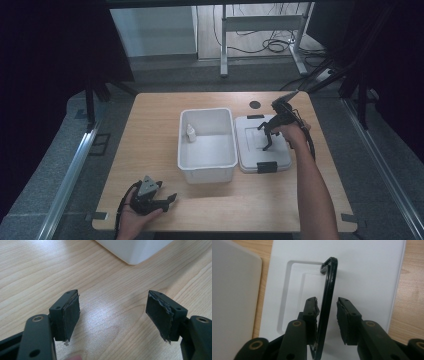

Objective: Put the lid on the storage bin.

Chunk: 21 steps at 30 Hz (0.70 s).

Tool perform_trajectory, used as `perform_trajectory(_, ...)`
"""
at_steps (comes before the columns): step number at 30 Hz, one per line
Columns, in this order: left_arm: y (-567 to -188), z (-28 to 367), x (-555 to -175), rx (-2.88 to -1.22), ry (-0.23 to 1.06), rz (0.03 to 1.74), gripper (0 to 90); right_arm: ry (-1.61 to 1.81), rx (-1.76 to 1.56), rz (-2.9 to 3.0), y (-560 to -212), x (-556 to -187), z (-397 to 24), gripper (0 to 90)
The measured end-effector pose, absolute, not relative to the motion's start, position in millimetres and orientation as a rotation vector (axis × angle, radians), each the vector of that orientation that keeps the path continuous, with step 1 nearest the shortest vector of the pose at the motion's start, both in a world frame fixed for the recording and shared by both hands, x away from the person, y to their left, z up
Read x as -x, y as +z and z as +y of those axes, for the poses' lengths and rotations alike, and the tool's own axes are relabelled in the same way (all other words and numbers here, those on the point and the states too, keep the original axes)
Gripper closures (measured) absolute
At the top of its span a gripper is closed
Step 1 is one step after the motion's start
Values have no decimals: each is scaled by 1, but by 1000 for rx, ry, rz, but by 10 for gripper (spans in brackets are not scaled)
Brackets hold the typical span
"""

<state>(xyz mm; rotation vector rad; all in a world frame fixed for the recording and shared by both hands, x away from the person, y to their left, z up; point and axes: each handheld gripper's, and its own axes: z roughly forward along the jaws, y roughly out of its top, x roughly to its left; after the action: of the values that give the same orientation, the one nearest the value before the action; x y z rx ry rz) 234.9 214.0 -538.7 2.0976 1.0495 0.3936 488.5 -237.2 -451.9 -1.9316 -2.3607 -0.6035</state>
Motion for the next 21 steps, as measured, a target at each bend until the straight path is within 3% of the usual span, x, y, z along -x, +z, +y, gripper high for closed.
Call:
perform_trajectory(9, -540, 213, -235, -2104, 390, 1050, 274, -646, 1934, -2246, -460, -496, -241, 830)
perform_trajectory(21, -541, 212, -235, -2111, 389, 1048, 275, -652, 1969, -2193, -449, -489, -240, 854)
